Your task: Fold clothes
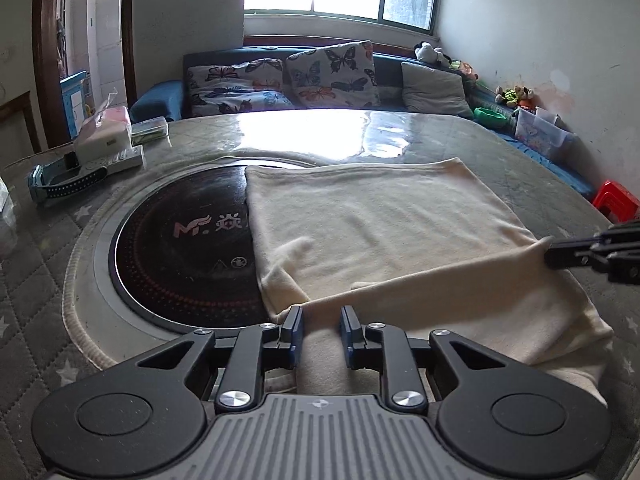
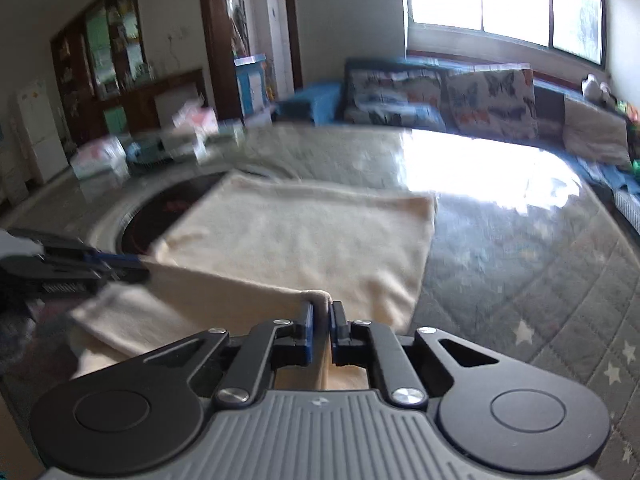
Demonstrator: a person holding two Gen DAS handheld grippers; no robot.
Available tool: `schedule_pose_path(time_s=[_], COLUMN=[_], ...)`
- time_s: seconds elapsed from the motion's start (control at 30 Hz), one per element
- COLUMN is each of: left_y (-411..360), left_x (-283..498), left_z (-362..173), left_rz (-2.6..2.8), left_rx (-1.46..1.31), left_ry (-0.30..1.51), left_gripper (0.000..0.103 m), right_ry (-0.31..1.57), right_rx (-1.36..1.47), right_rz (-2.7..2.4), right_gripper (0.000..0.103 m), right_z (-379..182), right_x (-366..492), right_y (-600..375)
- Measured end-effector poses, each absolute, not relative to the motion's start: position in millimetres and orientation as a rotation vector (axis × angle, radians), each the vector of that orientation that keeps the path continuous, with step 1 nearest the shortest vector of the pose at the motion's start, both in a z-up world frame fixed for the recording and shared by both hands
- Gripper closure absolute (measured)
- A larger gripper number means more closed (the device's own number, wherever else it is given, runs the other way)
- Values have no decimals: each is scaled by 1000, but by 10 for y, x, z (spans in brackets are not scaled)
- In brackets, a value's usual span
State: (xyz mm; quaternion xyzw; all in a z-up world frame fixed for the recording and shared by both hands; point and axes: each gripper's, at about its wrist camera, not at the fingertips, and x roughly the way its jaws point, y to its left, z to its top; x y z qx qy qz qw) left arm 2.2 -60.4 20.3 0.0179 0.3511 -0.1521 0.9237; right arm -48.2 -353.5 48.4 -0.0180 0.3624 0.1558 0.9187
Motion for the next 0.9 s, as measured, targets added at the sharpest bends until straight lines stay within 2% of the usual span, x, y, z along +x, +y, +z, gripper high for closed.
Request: schedule_pose_path(time_s=[0.1,0.3,0.53,0.77,0.9], left_y=[-577,-679,-635,-525,-579], left_x=[-19,-273,-440,-463,-389], left_z=[258,408,206,301,341], left_rz=[-315,-411,-411,-381,-372], left_rx=[44,93,136,101,80], left_ry=[716,668,717,700,685], left_gripper=[80,80,78,79,79], right_ry=[759,687,762,749,743], right_rx=[-40,-128,-210,-195,-153], right_rz=[316,414,476,473,466], right_gripper=[94,93,93,92,88], right_z=[403,627,412,464,474], right_x=[-469,-697,-840,-899,-850], right_y=[-3580,-3504,-3398,-3440,-3458])
